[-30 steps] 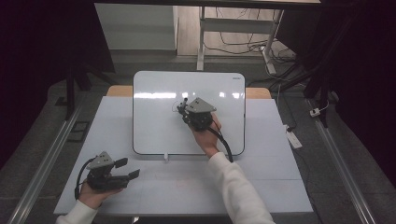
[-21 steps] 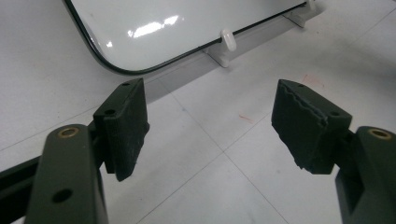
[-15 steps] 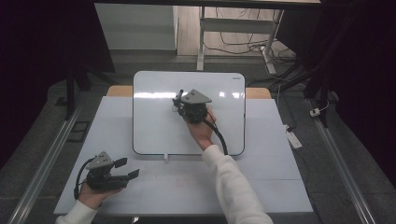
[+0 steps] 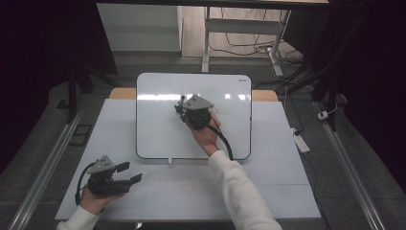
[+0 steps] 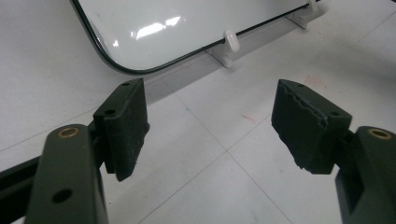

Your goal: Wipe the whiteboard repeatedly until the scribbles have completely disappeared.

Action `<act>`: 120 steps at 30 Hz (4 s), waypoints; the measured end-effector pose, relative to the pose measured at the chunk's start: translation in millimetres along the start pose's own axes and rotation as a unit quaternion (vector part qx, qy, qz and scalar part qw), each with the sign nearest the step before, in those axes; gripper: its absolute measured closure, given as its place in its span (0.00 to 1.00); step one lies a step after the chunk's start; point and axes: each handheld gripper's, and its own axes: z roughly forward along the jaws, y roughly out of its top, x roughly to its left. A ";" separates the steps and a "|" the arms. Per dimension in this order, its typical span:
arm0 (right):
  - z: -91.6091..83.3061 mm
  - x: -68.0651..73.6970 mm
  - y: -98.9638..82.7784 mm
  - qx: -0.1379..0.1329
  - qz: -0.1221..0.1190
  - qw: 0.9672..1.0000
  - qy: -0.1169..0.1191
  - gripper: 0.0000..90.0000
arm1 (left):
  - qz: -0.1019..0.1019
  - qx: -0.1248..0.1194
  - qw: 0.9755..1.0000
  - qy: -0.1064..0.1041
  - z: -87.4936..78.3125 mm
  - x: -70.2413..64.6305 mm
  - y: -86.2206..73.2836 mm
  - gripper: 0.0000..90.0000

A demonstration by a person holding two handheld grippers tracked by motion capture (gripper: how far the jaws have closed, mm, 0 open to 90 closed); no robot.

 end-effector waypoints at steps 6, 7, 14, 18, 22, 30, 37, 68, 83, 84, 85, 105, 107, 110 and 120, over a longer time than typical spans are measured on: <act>0.0 21.1 -9.0 0.024 -0.053 0.997 0.041 0.87 | -0.002 0.002 1.000 0.000 1.5 0.7 0.3 0.31; -1.0 19.3 -9.2 0.022 -0.051 0.998 0.038 0.87 | -0.001 0.002 1.000 0.000 1.5 0.6 0.0 0.31; -3.7 13.3 -11.5 0.007 -0.012 1.000 0.027 0.87 | -0.001 0.002 1.000 0.001 2.1 0.4 0.7 0.31; -0.5 14.5 -9.5 0.003 -0.019 1.000 0.022 0.87 | 0.000 0.001 1.000 0.001 1.0 -0.2 0.1 0.31; -5.5 0.3 -8.5 -0.006 0.015 1.000 0.006 0.87 | -0.002 -0.002 1.000 0.001 -0.2 1.0 0.0 0.31; -14.5 -8.6 -10.7 -0.008 0.024 1.000 -0.015 0.87 | 0.000 -0.003 1.000 0.002 -0.7 -0.2 0.4 0.31; -14.2 0.5 -12.7 0.006 -0.009 1.000 -0.004 0.87 | 0.000 0.001 1.000 0.002 1.0 0.7 0.0 0.31; -27.2 5.7 -26.1 0.010 -0.015 1.000 -0.009 0.87 | -0.004 0.002 1.000 -0.002 4.3 2.4 1.1 0.31; -22.3 3.6 -24.3 -0.008 0.005 1.000 -0.018 0.87 | -0.008 0.001 1.000 -0.001 4.2 4.2 0.4 0.31; -20.8 8.1 -24.0 -0.003 -0.012 1.000 -0.010 0.87 | -0.007 0.002 1.000 -0.001 4.6 4.2 0.5 0.31; -20.7 9.0 -23.3 0.000 -0.021 1.000 -0.013 0.87 | -0.006 0.003 1.000 -0.001 4.6 3.9 0.3 0.31; -36.3 -18.2 -25.8 -0.014 0.027 0.998 -0.052 0.87 | -0.005 0.002 1.000 0.000 3.8 3.1 0.0 0.31; -36.0 -28.5 -21.5 -0.022 0.048 0.997 -0.061 0.87 | -0.009 0.000 1.000 -0.001 4.0 4.0 0.3 0.31; -27.9 -19.4 -16.9 -0.013 0.030 0.999 -0.042 0.87 | -0.007 0.003 1.000 -0.002 5.5 4.9 0.4 0.31; -22.1 -15.1 -13.4 -0.010 0.021 0.999 -0.037 0.87 | -0.008 0.002 1.000 -0.002 4.9 5.8 0.2 0.31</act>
